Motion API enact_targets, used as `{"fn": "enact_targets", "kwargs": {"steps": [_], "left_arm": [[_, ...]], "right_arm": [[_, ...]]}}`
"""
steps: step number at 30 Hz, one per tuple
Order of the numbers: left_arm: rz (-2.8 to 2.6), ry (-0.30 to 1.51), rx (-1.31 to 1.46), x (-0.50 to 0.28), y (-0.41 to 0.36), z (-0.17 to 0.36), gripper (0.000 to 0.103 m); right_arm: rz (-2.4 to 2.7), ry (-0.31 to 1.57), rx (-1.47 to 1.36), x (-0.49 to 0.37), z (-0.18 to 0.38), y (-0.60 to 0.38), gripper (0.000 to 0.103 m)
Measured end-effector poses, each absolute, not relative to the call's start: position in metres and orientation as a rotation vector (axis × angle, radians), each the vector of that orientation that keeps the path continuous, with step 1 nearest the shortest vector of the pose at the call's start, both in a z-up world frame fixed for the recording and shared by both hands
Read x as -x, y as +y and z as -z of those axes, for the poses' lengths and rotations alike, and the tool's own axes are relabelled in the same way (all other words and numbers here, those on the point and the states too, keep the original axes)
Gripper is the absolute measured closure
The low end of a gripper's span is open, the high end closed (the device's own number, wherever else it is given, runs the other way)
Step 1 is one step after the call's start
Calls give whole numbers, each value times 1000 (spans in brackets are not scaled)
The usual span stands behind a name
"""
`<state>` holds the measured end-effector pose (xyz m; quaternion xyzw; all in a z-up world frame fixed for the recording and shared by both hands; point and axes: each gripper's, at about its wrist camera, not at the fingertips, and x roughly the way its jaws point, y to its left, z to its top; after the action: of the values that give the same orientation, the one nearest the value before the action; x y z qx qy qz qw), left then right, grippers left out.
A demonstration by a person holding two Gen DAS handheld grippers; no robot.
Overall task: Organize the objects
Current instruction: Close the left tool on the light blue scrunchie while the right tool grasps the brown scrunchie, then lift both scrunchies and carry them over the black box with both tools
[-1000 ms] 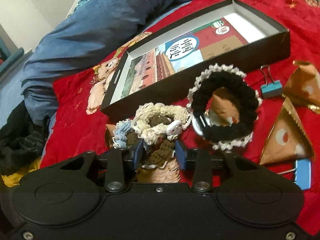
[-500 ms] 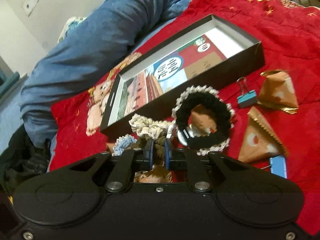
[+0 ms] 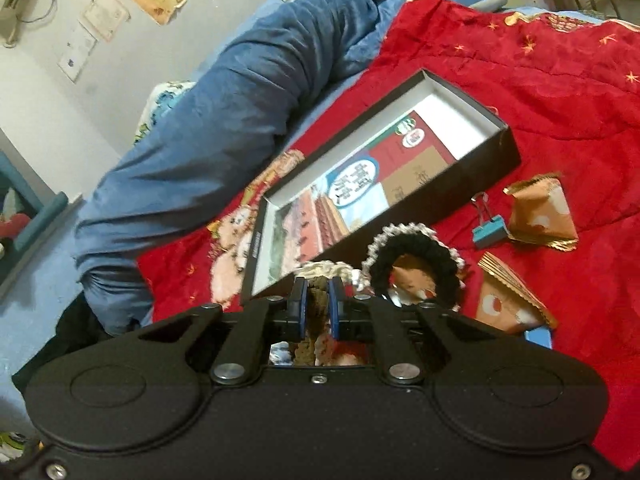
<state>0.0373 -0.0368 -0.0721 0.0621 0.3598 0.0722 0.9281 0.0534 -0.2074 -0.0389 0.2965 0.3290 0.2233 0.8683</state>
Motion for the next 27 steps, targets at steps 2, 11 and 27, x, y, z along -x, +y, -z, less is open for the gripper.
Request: {"fn": "enact_targets", "kwargs": {"steps": [2,11,27], "left_arm": [[-123,748,-91,-38,-34,72,84],[-119,711,-61,-35,-35,73,85],[-168,656,-109,-34,-40,72,91]], "right_arm": [[-480,676,-626,-52,37,-207,92],[-495,646,-658,-53,33,-211,92],[-549,605,-663,-58,19,-209,92]]}}
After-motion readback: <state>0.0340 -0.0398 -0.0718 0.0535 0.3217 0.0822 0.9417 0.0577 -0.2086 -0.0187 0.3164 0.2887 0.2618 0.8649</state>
